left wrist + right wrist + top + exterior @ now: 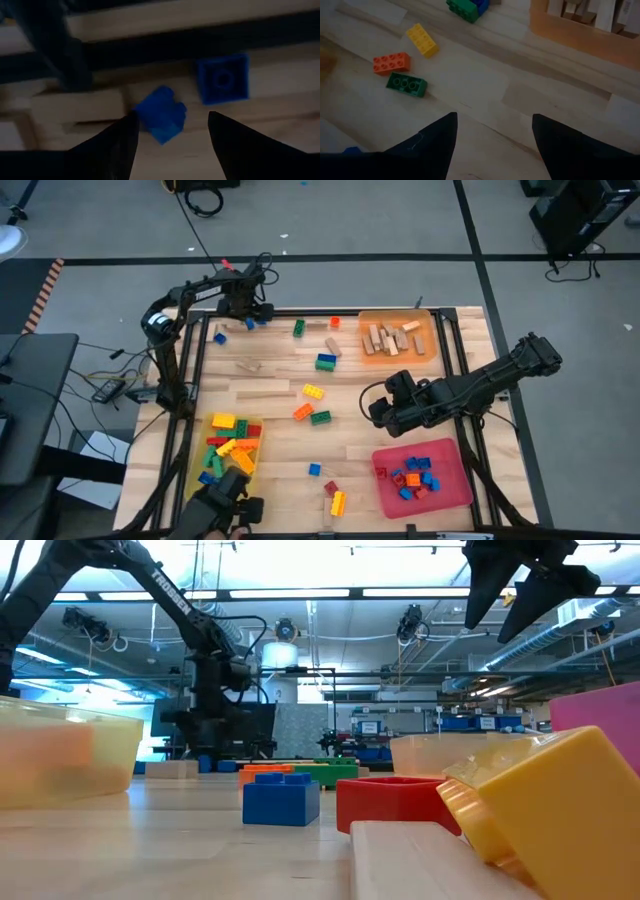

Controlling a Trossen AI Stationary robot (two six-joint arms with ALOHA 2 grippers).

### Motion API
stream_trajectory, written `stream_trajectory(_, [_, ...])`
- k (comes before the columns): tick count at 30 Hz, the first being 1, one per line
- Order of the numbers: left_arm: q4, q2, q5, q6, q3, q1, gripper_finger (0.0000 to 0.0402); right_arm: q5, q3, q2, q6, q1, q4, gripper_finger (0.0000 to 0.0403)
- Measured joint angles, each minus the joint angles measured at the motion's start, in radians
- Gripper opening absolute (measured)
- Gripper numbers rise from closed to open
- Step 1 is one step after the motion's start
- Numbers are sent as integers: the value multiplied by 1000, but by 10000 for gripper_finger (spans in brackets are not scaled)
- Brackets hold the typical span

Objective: Sort blocks by size
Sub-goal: Put the small blue game piece into the red bin

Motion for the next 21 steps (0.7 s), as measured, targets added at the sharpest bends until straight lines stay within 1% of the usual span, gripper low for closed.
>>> stream_trajectory(4, [1,1,-53,-2,0,5,243,0,0,0,3,0,0,271])
stream_trajectory(11, [21,11,-50,0,0,8,243,0,0,0,1,0,0,268])
stream_trajectory(16, [6,58,2,0,-1,8,243,0,0,0,0,0,-1,268])
stream_trajectory(18, [9,60,-19,-2,1,6,243,0,0,0,1,0,-1,268])
stream_trajectory(21, [21,57,-18,-1,5,6,243,0,0,0,0,0,-1,268])
